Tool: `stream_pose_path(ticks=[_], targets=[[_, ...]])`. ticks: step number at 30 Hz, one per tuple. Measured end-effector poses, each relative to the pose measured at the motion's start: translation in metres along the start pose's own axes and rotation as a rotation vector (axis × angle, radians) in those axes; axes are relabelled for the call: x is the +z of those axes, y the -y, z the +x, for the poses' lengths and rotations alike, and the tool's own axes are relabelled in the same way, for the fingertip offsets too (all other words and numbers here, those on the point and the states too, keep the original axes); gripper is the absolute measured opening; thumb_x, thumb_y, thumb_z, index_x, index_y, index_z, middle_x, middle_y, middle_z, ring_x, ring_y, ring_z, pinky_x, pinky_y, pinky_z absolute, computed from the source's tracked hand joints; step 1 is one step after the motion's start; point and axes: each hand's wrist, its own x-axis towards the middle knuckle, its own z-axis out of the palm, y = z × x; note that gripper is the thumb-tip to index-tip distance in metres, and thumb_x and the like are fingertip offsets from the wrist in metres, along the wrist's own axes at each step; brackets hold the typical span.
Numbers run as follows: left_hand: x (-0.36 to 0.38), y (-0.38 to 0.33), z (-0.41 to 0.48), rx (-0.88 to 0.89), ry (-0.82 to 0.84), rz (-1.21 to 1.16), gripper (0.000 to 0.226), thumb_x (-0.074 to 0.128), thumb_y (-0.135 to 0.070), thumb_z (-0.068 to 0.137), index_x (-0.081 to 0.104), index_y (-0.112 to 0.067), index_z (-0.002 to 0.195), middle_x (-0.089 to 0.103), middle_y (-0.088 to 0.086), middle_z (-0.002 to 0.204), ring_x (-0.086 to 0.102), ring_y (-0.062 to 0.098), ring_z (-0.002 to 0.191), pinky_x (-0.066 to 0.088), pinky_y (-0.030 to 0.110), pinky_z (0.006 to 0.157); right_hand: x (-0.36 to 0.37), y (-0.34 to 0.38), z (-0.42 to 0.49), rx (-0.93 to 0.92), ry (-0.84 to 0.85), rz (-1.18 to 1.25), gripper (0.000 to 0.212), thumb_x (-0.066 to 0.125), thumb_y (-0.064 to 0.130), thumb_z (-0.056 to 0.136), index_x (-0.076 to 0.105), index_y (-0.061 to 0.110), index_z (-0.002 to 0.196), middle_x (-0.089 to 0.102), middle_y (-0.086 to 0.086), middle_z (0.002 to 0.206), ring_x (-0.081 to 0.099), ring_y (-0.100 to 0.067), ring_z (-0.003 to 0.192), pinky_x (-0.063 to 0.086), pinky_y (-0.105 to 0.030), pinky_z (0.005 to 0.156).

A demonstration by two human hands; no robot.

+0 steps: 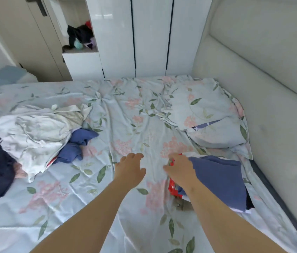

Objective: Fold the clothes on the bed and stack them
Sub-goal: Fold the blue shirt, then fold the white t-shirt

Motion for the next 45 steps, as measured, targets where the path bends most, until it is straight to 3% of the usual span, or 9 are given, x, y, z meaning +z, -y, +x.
stream_pose_path(ticks=[3, 5, 12, 19, 24, 30, 34, 40, 45], targets=[[-0.033, 0.06, -0.023, 0.013, -0.057, 0.01, 0.047, 0.046, -0.033, 0.095, 0.034, -0.027, 0.14, 0.038, -0.004, 0.143, 0.038, 0.021, 0.128, 0.032, 0.035, 0.103, 0.041, 0.063, -0.015, -0.109, 0.032, -0.02, 0.044, 0.053, 0.027, 0.089, 0.046, 0.024, 0.132, 0.045, 0.0, 0.134, 0.046, -0.021, 0.12, 0.041, -0.029, 0.09], [-0.053, 0.104, -0.04, 0.014, -0.098, 0.028, 0.045, 0.046, -0.034, 0.096, 0.035, -0.027, 0.139, 0.039, -0.004, 0.141, 0.039, 0.021, 0.127, 0.033, 0.033, 0.101, 0.071, 0.103, -0.028, -0.146, 0.034, -0.046, 0.046, 0.052, 0.029, 0.09, 0.044, 0.025, 0.135, 0.041, -0.001, 0.14, 0.039, -0.022, 0.127, 0.036, -0.031, 0.1], [-0.103, 0.242, -0.094, -0.042, -0.127, 0.067, 0.045, 0.044, -0.036, 0.096, 0.036, -0.027, 0.139, 0.041, -0.004, 0.139, 0.038, 0.022, 0.128, 0.033, 0.033, 0.101, 0.157, 0.218, -0.067, -0.221, 0.085, -0.063, 0.047, 0.051, 0.031, 0.091, 0.042, 0.024, 0.136, 0.041, -0.002, 0.14, 0.04, -0.022, 0.126, 0.036, -0.03, 0.1], [-0.131, 0.316, -0.13, -0.097, -0.201, 0.071, 0.039, 0.044, -0.035, 0.096, 0.04, -0.025, 0.133, 0.045, -0.004, 0.132, 0.042, 0.021, 0.12, 0.032, 0.03, 0.095, 0.198, 0.281, -0.093, -0.284, 0.11, -0.117, 0.043, 0.051, 0.029, 0.092, 0.044, 0.021, 0.134, 0.042, -0.004, 0.136, 0.042, -0.024, 0.123, 0.04, -0.031, 0.096], [-0.141, 0.343, -0.148, -0.157, -0.249, 0.091, 0.039, 0.043, -0.035, 0.096, 0.04, -0.025, 0.134, 0.046, -0.006, 0.132, 0.041, 0.02, 0.122, 0.034, 0.032, 0.097, 0.216, 0.31, -0.095, -0.38, 0.085, -0.128, 0.02, 0.052, 0.024, 0.089, 0.052, 0.013, 0.105, 0.053, -0.005, 0.113, 0.05, -0.026, 0.106, 0.044, -0.034, 0.084], [-0.15, 0.375, -0.159, -0.211, -0.241, 0.123, 0.04, 0.044, -0.033, 0.096, 0.039, -0.026, 0.135, 0.047, -0.006, 0.133, 0.041, 0.019, 0.123, 0.034, 0.032, 0.098, 0.24, 0.331, -0.093, -0.447, 0.145, -0.127, 0.026, 0.051, 0.024, 0.09, 0.051, 0.019, 0.115, 0.051, -0.003, 0.115, 0.048, -0.024, 0.112, 0.045, -0.034, 0.087], [-0.146, 0.406, -0.151, -0.213, -0.194, 0.174, 0.034, 0.044, -0.032, 0.095, 0.044, -0.024, 0.128, 0.051, -0.004, 0.125, 0.045, 0.02, 0.116, 0.036, 0.032, 0.095, 0.26, 0.339, -0.087, -0.453, 0.169, -0.161, 0.052, 0.051, 0.028, 0.093, 0.034, 0.02, 0.141, 0.045, -0.002, 0.134, 0.043, -0.024, 0.124, 0.042, -0.035, 0.094], [-0.137, 0.474, -0.105, -0.16, -0.08, 0.151, 0.035, 0.043, -0.031, 0.095, 0.044, -0.024, 0.129, 0.05, -0.004, 0.128, 0.045, 0.02, 0.117, 0.038, 0.034, 0.097, 0.313, 0.362, -0.054, -0.354, 0.197, -0.279, 0.04, 0.047, 0.028, 0.093, 0.04, 0.018, 0.131, 0.049, -0.003, 0.124, 0.048, -0.025, 0.114, 0.043, -0.034, 0.087], [-0.111, 0.547, -0.053, -0.1, 0.096, 0.124, 0.043, 0.041, -0.03, 0.097, 0.036, -0.026, 0.139, 0.045, -0.005, 0.136, 0.042, 0.021, 0.122, 0.038, 0.032, 0.096, 0.38, 0.386, -0.013, -0.204, 0.226, -0.283, 0.05, 0.045, 0.029, 0.093, 0.028, 0.023, 0.14, 0.046, -0.004, 0.127, 0.045, -0.025, 0.117, 0.039, -0.035, 0.094]])
